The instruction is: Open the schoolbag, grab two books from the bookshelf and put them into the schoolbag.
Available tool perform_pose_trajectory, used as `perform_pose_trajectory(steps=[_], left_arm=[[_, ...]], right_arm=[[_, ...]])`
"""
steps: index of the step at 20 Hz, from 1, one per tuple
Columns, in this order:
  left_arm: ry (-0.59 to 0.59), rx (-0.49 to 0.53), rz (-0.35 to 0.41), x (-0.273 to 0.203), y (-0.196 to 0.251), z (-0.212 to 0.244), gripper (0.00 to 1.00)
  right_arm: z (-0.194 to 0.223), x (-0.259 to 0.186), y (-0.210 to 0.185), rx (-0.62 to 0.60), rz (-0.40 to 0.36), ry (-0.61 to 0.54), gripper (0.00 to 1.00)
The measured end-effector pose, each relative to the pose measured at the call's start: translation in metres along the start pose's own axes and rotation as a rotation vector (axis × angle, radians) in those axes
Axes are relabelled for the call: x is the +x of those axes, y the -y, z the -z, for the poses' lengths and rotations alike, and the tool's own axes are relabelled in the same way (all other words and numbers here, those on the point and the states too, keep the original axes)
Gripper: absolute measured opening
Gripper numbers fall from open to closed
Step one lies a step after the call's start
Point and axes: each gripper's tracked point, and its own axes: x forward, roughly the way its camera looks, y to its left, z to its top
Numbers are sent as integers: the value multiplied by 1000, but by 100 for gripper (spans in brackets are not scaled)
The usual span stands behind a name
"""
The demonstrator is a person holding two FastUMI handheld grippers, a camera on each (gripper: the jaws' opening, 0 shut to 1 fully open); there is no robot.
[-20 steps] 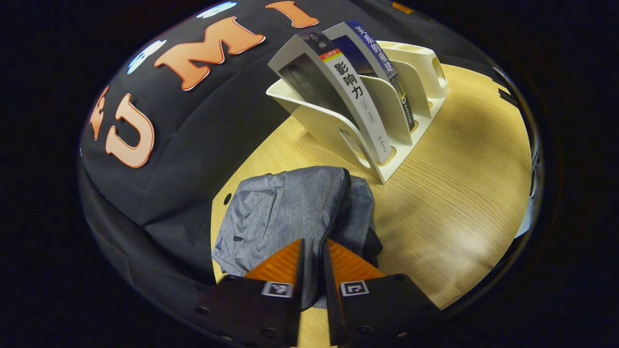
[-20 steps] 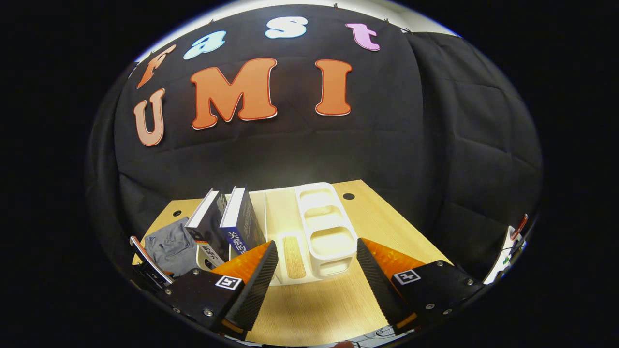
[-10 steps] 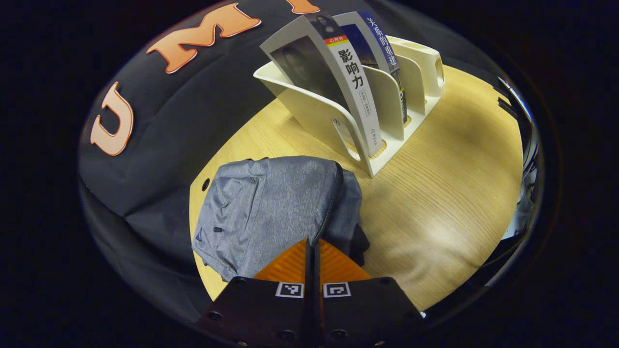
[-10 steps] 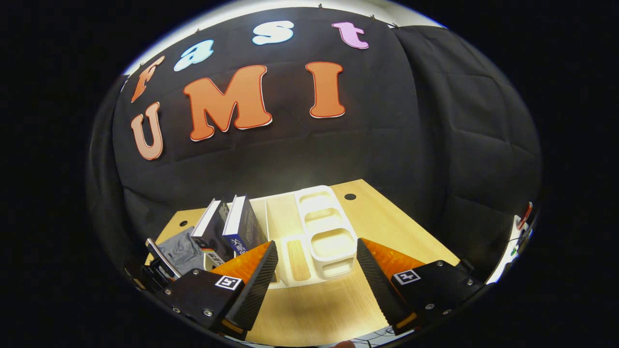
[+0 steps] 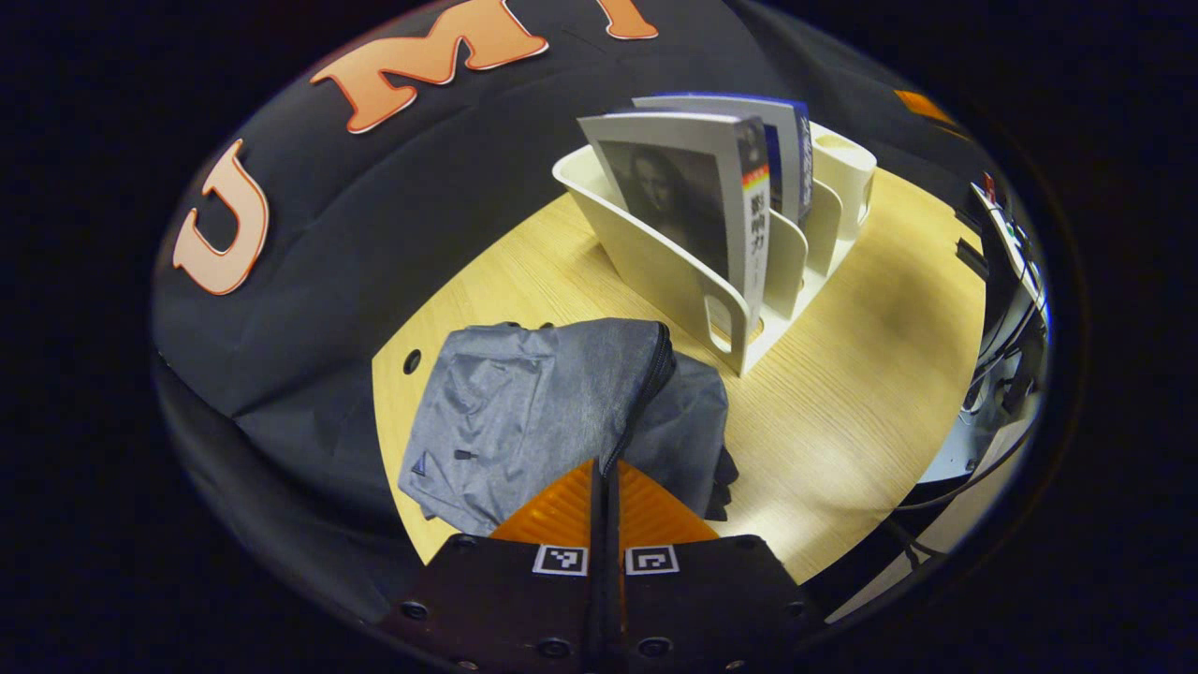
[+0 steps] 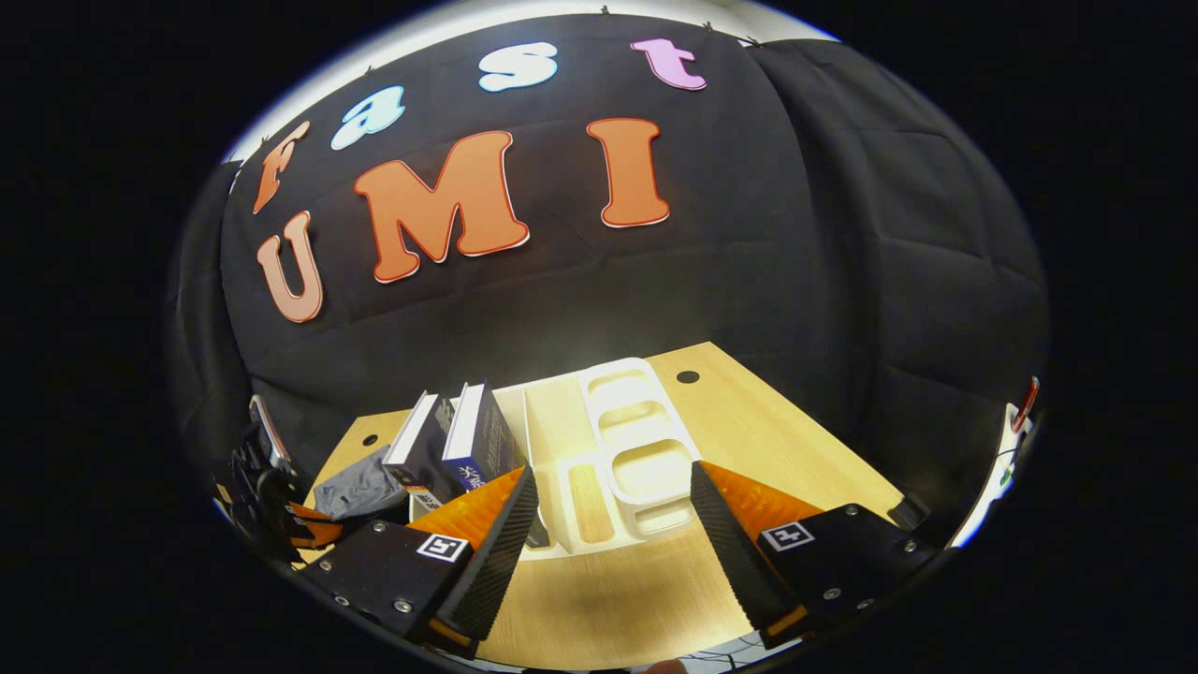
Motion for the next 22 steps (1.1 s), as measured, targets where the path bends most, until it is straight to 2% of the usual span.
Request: perform_pose_trajectory(steps=[7,12,15,19,22], left_arm=[[50,-65,-30,-32,-78,-34,0],[88,-47,-51,-52,-135,-52,0],[101,-40,-24,-56,-152,-61,0],[125,-25,-20,-56,-181,-69,0],[155,-53,29,-59,-190,-76,1]], right_arm=[[5,-3,-16,19,22,-4,98],[8,-8,-25,27,61,4,98],[11,-15,-37,44,72,7,98],[5,-30,-44,-24,138,42,98],[-7,-41,-61,-27,139,60,98]])
